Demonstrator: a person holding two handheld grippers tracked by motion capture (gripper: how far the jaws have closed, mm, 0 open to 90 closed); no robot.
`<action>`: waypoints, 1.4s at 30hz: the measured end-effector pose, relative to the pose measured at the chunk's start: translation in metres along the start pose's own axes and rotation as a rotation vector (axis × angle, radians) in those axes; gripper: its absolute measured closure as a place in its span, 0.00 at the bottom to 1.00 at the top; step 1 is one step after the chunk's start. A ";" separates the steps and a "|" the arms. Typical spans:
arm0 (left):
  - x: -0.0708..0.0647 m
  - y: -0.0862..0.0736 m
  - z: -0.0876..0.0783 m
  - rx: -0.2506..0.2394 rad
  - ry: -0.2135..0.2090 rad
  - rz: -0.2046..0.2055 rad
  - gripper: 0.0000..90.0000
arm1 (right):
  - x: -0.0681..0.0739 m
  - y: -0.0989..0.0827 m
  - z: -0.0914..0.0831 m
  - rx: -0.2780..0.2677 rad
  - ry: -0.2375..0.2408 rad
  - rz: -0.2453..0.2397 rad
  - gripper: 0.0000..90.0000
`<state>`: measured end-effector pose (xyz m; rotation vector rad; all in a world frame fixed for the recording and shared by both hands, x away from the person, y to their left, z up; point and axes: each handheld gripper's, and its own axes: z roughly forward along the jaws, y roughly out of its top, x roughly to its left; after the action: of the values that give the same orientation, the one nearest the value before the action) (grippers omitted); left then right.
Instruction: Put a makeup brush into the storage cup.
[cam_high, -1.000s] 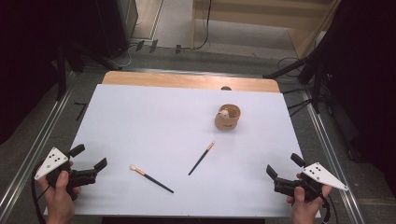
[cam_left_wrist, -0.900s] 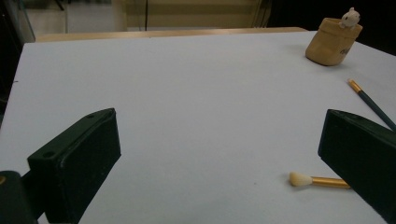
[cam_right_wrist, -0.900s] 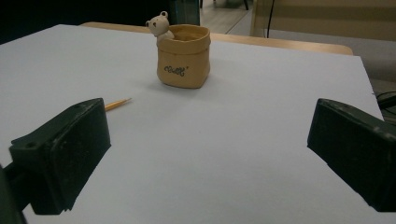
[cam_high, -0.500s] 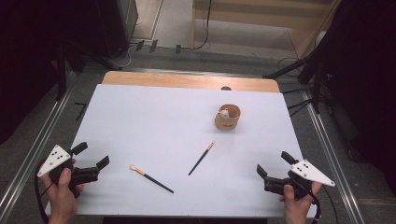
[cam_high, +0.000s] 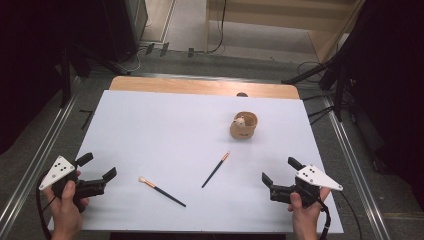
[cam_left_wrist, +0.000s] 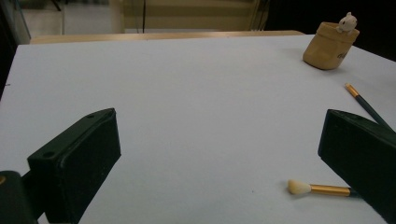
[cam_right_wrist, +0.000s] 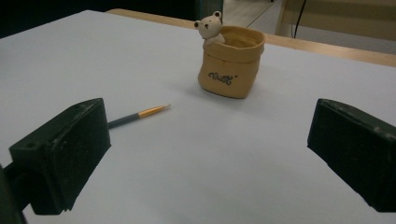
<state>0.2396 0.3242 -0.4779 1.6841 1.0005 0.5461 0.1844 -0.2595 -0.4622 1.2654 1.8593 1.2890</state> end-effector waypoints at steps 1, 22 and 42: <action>0.000 0.000 0.000 0.000 0.000 0.000 0.00 | 0.002 0.002 0.003 0.004 0.006 0.002 0.00; 0.001 0.000 0.000 -0.006 -0.004 -0.003 0.00 | 0.034 0.035 0.050 0.033 0.060 -0.046 0.00; 0.002 0.001 -0.001 0.001 -0.005 0.005 0.00 | 0.046 0.049 0.077 0.098 0.071 -0.064 0.00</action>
<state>0.2403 0.3258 -0.4766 1.6891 0.9935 0.5449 0.2482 -0.1818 -0.4447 1.2137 2.0181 1.2368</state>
